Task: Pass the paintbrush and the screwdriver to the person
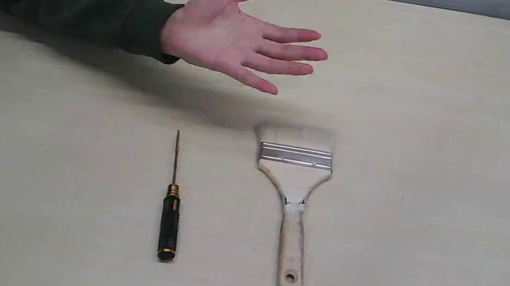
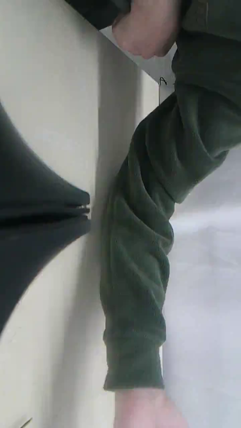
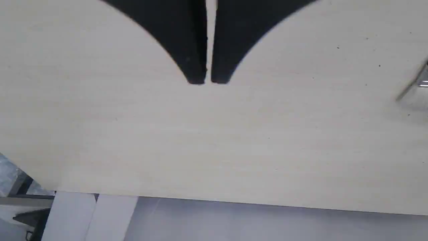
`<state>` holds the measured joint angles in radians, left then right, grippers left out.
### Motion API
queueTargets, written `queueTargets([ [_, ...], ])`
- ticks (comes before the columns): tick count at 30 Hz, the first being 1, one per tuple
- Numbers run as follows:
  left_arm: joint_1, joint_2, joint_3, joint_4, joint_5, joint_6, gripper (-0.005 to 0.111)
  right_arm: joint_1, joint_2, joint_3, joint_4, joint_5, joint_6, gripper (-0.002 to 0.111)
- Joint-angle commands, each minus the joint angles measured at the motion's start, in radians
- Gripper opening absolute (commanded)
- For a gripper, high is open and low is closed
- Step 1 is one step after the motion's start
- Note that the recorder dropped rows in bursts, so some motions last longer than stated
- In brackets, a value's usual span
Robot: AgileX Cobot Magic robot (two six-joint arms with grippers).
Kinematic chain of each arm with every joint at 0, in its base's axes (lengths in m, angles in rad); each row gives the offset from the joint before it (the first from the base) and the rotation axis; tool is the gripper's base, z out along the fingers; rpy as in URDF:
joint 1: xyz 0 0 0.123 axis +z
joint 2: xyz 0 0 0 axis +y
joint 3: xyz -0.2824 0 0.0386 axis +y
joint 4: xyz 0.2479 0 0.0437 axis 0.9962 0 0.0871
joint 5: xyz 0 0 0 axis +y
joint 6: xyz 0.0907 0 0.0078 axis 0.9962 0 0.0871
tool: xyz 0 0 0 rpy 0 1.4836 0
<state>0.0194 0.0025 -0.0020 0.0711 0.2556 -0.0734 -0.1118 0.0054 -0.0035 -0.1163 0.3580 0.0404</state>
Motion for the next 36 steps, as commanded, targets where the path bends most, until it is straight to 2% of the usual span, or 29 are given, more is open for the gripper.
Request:
queueTargets([
  [1,-0.008,-0.002,0.002,-0.004,-0.006,-0.002,0.0,-0.002,-0.005,0.004,0.005,-0.005,0.002,0.004],
  [16,-0.008,-0.002,0.002,0.0,-0.006,-0.002,0.0,-0.002,-0.005,0.004,0.005,-0.021,0.002,0.004],
  [32,-0.008,-0.002,0.002,0.0,-0.006,-0.002,0.0,-0.002,-0.005,0.004,0.005,-0.283,0.002,0.004],
  [36,-0.008,-0.002,0.002,-0.003,-0.003,-0.002,0.0,-0.002,-0.005,0.004,0.005,-0.292,0.002,0.004],
])
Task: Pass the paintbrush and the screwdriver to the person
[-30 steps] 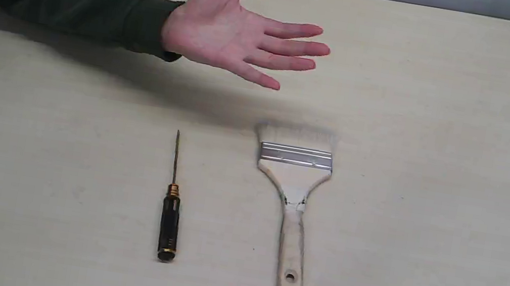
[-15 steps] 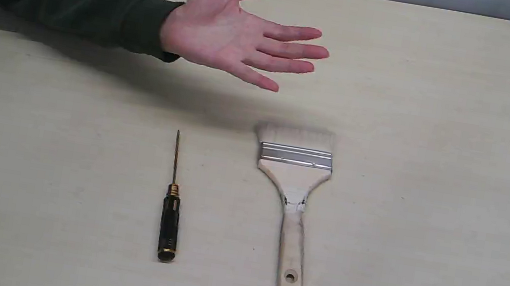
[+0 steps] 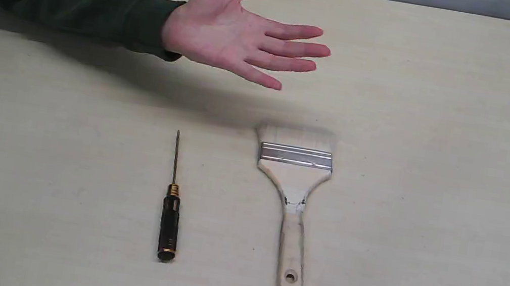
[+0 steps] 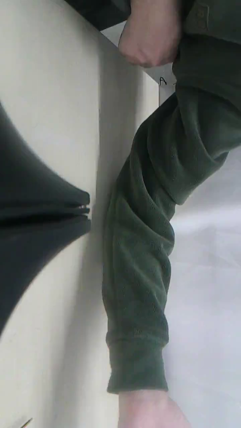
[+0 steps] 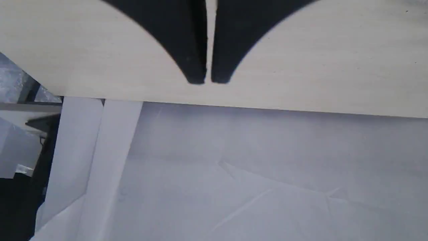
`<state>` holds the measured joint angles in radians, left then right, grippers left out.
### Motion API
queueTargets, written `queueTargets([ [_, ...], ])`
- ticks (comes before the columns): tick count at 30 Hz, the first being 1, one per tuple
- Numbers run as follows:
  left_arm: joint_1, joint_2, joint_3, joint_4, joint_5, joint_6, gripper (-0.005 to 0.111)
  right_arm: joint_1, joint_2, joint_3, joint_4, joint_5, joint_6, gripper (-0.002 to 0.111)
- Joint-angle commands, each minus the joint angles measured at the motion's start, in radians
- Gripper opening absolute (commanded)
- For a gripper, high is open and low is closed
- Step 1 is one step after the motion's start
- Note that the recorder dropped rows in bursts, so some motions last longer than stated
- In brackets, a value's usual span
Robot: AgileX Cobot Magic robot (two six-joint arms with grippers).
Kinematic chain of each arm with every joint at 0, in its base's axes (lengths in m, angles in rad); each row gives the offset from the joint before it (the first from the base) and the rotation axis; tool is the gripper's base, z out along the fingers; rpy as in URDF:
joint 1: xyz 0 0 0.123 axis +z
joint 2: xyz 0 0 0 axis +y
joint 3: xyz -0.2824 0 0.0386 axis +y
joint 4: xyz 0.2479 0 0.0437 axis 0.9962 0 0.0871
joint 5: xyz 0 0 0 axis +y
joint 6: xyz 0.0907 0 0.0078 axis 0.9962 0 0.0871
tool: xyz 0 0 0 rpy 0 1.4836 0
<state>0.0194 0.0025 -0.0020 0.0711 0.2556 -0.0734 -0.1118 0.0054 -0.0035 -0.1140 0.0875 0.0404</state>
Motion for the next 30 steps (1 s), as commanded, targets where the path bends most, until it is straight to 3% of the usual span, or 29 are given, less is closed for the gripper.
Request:
queueTargets([
  [1,-0.008,-0.002,0.002,-0.003,-0.003,-0.002,0.0,-0.002,-0.005,0.004,0.003,-0.024,0.002,0.004],
  [7,-0.008,-0.002,0.002,-0.003,-0.003,-0.002,0.0,-0.002,-0.005,0.004,0.007,-0.053,0.002,0.004],
  [15,-0.008,-0.002,0.002,-0.003,-0.003,-0.002,0.0,-0.002,-0.005,0.004,0.321,-0.093,0.002,0.004],
  [23,-0.008,-0.002,0.002,-0.003,-0.003,-0.002,0.0,-0.002,-0.005,0.004,0.42,-0.188,0.01,0.004],
  [30,-0.008,-0.002,0.002,-0.001,-0.008,-0.002,0.0,-0.002,0.059,-0.045,0.438,-0.163,0.011,0.004],
])
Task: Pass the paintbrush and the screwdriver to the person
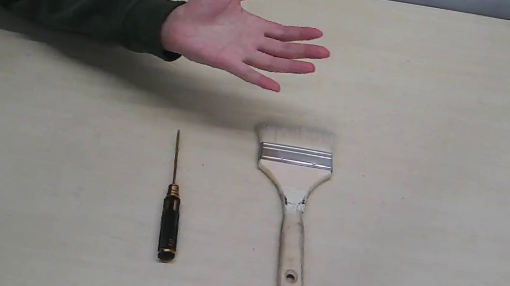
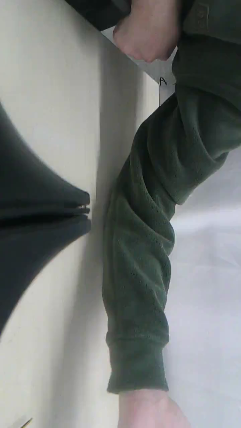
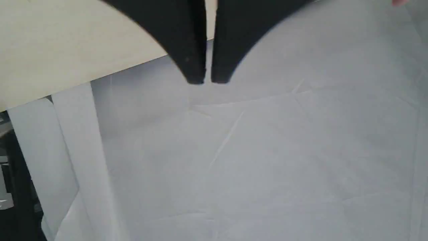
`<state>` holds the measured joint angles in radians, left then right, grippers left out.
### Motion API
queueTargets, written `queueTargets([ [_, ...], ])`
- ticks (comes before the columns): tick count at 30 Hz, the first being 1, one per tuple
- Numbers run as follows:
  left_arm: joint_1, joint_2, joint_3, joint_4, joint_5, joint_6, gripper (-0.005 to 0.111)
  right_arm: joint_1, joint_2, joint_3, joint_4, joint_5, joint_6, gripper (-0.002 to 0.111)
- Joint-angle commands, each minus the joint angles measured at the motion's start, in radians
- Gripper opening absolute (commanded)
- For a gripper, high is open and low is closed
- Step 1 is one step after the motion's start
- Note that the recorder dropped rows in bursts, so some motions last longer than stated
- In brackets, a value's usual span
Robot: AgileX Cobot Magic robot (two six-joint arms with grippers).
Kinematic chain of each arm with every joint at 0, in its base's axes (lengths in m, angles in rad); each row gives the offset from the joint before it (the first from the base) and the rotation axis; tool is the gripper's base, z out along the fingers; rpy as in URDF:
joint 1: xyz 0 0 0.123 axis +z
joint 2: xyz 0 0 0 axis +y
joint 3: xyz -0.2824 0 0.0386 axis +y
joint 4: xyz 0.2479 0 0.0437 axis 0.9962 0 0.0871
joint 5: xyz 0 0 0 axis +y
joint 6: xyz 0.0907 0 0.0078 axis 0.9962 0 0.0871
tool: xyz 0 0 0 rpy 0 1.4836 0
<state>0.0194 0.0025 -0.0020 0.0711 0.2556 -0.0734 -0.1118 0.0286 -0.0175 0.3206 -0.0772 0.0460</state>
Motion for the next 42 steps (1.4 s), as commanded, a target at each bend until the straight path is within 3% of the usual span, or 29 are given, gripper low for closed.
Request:
queueTargets([
  [1,-0.008,-0.002,0.002,-0.001,-0.008,-0.002,0.0,-0.002,0.052,-0.047,0.004,0.001,0.005,0.004],
  [15,-0.008,-0.002,0.002,-0.001,-0.008,-0.002,0.0,-0.002,0.423,-0.431,0.043,0.273,-0.088,0.004],
  [23,-0.008,-0.002,0.002,-0.001,-0.008,-0.002,0.0,-0.002,0.747,-0.673,0.564,0.555,-0.673,0.004],
  [26,-0.008,-0.002,0.002,-0.001,-0.008,-0.002,0.0,-0.002,0.881,-0.759,0.609,0.641,-0.74,0.004],
  [29,-0.008,-0.002,0.002,-0.004,-0.004,-0.002,0.0,0.023,0.992,-0.818,0.551,0.654,-0.736,0.004],
  [32,-0.008,-0.002,0.002,-0.004,-0.006,-0.002,0.0,0.111,1.083,-0.866,0.428,0.629,-0.666,0.004],
  [37,-0.008,-0.002,0.002,-0.004,-0.006,-0.002,0.0,0.306,1.195,-0.911,0.047,0.557,-0.361,0.004],
  [42,-0.008,-0.002,0.002,-0.002,-0.006,-0.002,0.0,0.47,1.344,-0.926,-0.296,0.598,-0.125,0.004],
])
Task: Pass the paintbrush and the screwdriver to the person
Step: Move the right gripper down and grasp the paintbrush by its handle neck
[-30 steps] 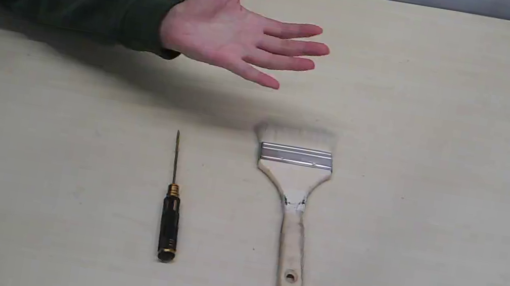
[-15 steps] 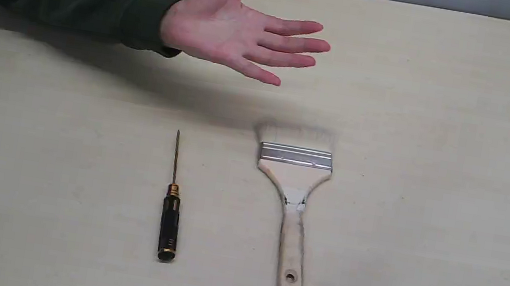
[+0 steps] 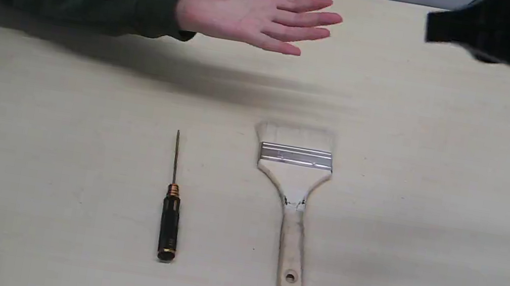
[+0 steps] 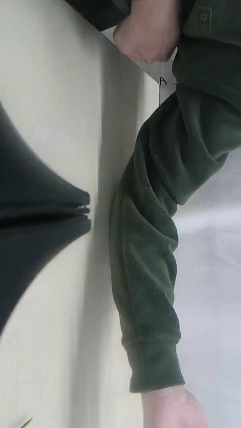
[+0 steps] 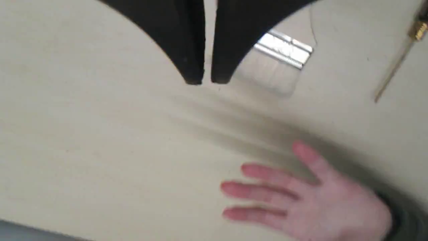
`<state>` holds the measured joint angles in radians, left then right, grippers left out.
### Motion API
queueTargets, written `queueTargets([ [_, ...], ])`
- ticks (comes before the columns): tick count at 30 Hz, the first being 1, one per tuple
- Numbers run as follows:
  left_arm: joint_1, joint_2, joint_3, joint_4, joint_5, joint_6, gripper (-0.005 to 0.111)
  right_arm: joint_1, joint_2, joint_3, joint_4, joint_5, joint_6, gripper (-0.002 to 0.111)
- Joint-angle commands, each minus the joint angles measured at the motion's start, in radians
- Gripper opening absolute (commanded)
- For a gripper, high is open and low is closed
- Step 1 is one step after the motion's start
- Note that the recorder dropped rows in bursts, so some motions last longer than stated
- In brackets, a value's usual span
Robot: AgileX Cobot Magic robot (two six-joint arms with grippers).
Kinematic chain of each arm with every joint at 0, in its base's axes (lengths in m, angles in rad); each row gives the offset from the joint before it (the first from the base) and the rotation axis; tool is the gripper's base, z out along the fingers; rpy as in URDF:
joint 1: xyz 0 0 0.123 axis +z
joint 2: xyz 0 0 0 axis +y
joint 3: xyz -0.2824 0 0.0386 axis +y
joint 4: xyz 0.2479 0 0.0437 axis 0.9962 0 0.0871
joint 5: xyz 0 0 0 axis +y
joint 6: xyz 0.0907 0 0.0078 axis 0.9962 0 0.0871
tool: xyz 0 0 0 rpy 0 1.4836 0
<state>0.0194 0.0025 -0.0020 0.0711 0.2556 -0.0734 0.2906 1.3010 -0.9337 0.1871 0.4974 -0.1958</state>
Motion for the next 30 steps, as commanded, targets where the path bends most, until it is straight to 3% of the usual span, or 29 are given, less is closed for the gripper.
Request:
queueTargets([
  [1,-0.008,-0.002,0.002,-0.002,-0.006,-0.002,0.0,0.085,0.099,-0.012,-0.18,0.031,0.139,0.004],
  [7,-0.008,-0.002,0.002,-0.002,-0.006,-0.002,0.0,0.135,0.285,-0.067,-0.142,0.104,0.189,0.007],
  [14,-0.008,-0.002,0.002,-0.002,-0.006,-0.002,0.0,0.154,0.385,-0.099,-0.056,0.147,0.189,0.045],
  [18,-0.008,-0.002,0.002,0.0,-0.008,-0.002,0.0,0.154,0.406,-0.099,0.026,0.161,0.189,0.059],
  [30,-0.008,-0.002,0.002,0.0,-0.008,-0.002,0.0,0.154,0.524,-0.099,0.111,0.214,0.189,0.059],
])
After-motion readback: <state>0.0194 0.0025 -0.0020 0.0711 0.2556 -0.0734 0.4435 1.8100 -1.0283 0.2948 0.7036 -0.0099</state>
